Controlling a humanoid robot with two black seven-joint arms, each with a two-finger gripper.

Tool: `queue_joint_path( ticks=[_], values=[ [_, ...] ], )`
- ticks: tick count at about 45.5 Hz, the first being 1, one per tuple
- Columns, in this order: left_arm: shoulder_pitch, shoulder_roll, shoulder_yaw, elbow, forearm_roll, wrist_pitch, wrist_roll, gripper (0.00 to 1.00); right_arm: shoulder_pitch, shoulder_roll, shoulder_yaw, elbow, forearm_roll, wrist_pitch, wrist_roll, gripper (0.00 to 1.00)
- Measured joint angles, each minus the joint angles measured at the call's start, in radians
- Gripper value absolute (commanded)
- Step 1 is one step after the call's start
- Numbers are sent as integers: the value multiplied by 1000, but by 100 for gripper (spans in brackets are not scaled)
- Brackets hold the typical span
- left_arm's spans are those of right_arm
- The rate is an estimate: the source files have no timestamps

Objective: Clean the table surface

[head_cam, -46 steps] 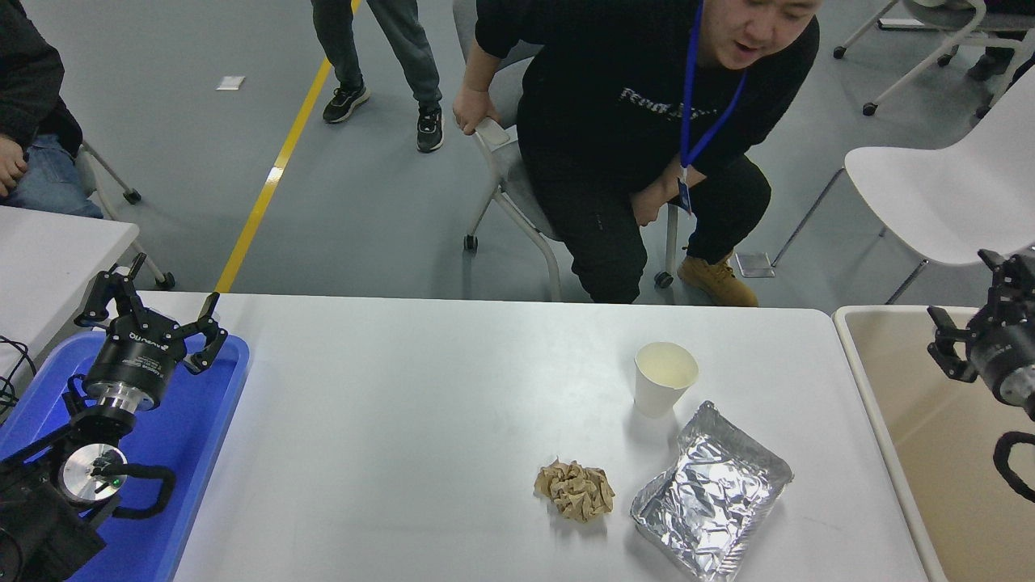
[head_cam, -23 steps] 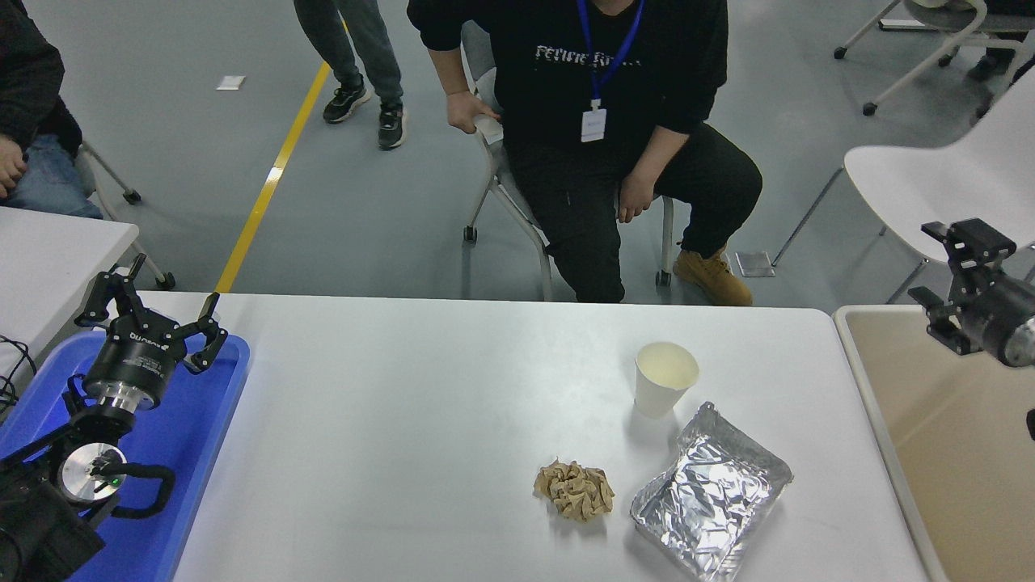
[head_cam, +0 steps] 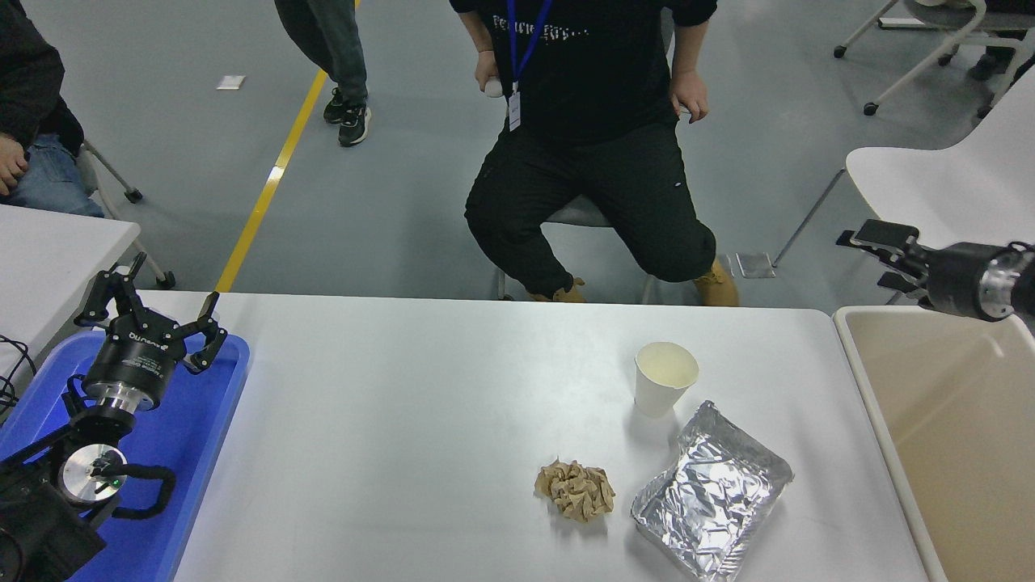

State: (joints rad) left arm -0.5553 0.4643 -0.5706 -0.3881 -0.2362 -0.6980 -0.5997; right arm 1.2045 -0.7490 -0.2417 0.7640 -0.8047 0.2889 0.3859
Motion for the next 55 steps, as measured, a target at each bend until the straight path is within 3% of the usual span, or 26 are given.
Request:
queue_joint_path(
  ticks=[18, 44, 55],
  values=[
    [0, 0, 0, 0, 0, 0, 0, 100, 51, 122, -93, 71, -210, 0, 27, 98],
    [0, 0, 0, 0, 0, 0, 0, 100, 3, 399, -233, -122, -239, -56, 25, 98],
    [0, 0, 0, 0, 0, 0, 0, 100, -22, 443, -245, -149, -237, -71, 24, 97]
  ],
)
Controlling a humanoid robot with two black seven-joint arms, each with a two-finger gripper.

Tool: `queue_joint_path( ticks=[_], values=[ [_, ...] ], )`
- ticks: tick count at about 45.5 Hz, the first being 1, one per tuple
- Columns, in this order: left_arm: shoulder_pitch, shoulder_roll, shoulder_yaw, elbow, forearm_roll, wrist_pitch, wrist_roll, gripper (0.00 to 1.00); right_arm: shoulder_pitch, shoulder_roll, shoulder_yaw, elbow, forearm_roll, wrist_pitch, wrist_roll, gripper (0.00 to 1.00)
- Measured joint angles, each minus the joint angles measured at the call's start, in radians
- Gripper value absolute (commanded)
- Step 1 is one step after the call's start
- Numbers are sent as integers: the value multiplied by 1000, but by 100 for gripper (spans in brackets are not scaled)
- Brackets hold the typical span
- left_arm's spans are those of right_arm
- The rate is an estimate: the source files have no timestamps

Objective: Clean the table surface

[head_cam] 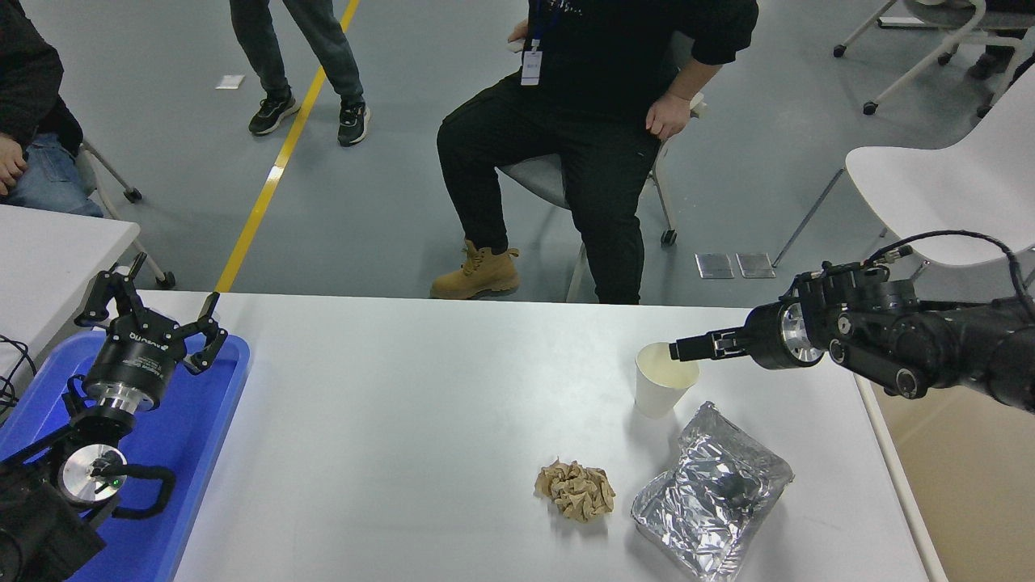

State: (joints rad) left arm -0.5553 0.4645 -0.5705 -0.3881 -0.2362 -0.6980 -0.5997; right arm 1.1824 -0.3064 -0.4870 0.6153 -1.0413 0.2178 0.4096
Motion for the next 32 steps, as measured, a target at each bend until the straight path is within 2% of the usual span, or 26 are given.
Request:
queue_joint_path(
  ticks=[6, 18, 22, 29, 32],
  values=[
    [0, 0, 0, 0, 0, 0, 0, 100, -12, 19, -5, -13, 0, -19, -2, 95],
    [0, 0, 0, 0, 0, 0, 0, 100, -40, 54, -9, -57, -3, -38, -2, 78],
    [0, 0, 0, 0, 0, 0, 0, 100, -46, 61, -11, -65, -5, -42, -1, 61],
    [0, 0, 0, 0, 0, 0, 0, 100, -50, 69, -45, -81, -7, -59, 3, 43],
    [0, 0, 0, 0, 0, 0, 0, 100, -51, 71, -59, -88, -7, -66, 4, 28]
  ],
)
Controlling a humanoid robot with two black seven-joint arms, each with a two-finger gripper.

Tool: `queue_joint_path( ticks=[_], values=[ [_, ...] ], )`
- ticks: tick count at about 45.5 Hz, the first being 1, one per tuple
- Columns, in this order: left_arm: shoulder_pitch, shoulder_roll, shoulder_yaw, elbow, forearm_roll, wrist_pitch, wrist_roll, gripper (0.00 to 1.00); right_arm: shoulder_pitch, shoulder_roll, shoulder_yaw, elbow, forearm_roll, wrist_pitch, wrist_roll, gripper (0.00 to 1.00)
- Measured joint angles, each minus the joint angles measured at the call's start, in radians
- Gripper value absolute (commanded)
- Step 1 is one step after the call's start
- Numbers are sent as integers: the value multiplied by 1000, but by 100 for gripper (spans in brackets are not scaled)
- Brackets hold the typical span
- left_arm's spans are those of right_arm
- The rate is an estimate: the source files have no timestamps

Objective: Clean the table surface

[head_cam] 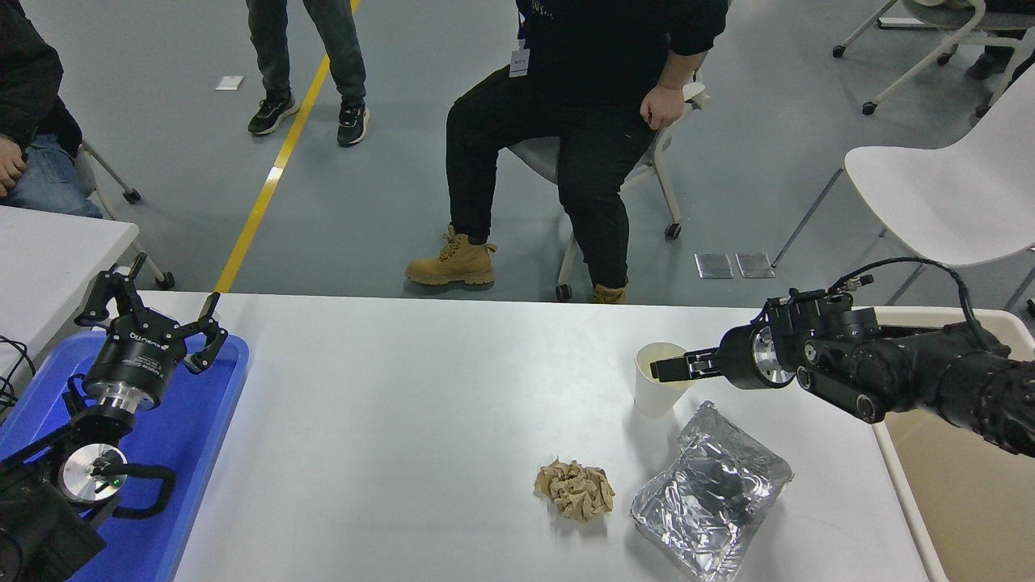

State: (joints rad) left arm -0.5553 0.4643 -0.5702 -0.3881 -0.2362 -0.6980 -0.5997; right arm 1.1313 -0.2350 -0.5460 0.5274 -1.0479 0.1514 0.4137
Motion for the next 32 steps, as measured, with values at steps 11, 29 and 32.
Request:
queue_joint_path(
  ticks=[11, 29, 32],
  values=[
    [0, 0, 0, 0, 0, 0, 0, 100, -4, 8, -29, -16, 2, -12, 9, 0],
    [0, 0, 0, 0, 0, 0, 0, 100, -13, 13, -39, -28, 5, -17, 19, 0],
    [0, 0, 0, 0, 0, 0, 0, 100, -14, 13, -39, -29, 6, -17, 19, 0]
  ],
)
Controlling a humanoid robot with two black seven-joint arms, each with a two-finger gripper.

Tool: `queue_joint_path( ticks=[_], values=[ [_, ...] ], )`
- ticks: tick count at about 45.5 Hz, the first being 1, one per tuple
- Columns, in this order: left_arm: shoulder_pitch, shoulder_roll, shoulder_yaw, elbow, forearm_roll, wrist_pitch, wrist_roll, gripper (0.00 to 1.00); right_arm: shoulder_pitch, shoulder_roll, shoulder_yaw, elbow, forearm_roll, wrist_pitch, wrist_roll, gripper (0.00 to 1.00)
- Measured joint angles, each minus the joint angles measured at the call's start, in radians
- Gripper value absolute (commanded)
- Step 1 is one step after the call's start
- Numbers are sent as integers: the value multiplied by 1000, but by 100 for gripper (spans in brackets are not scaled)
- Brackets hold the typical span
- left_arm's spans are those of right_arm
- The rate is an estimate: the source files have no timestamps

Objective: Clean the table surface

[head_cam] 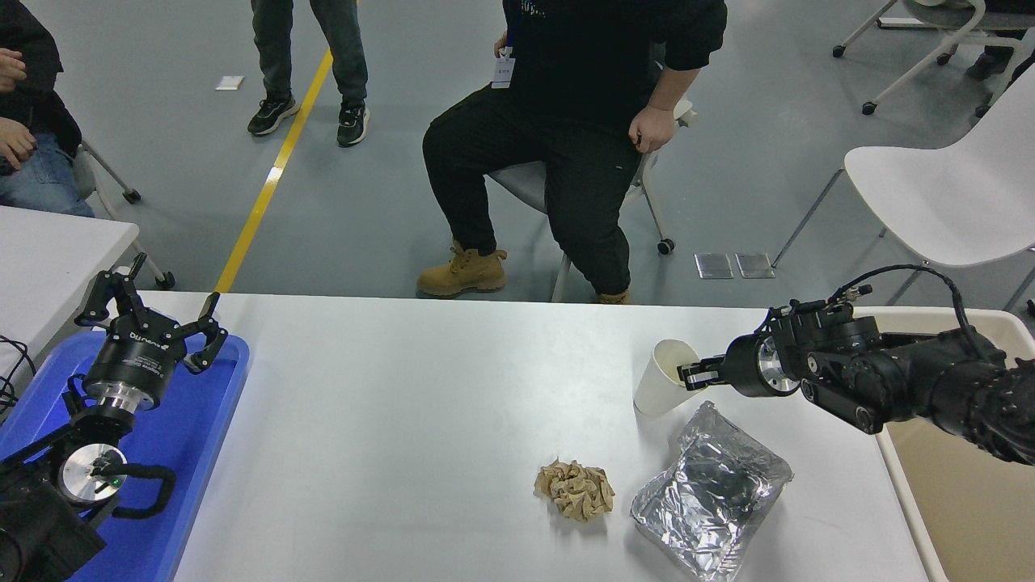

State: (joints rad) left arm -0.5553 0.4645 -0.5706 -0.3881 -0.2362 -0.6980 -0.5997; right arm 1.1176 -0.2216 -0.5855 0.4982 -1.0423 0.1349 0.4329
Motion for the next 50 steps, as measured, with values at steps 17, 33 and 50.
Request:
queue_joint_path(
  ticks=[17, 33, 50],
  values=[
    [0, 0, 0, 0, 0, 0, 0, 100, 23, -10, 10, -1, 48, -1, 19, 0],
    [0, 0, 0, 0, 0, 0, 0, 100, 83, -125, 16, 3, 151, 3, 63, 0],
    [0, 0, 0, 0, 0, 0, 0, 100, 120, -316, 43, 8, 347, 35, 133, 0]
  ],
)
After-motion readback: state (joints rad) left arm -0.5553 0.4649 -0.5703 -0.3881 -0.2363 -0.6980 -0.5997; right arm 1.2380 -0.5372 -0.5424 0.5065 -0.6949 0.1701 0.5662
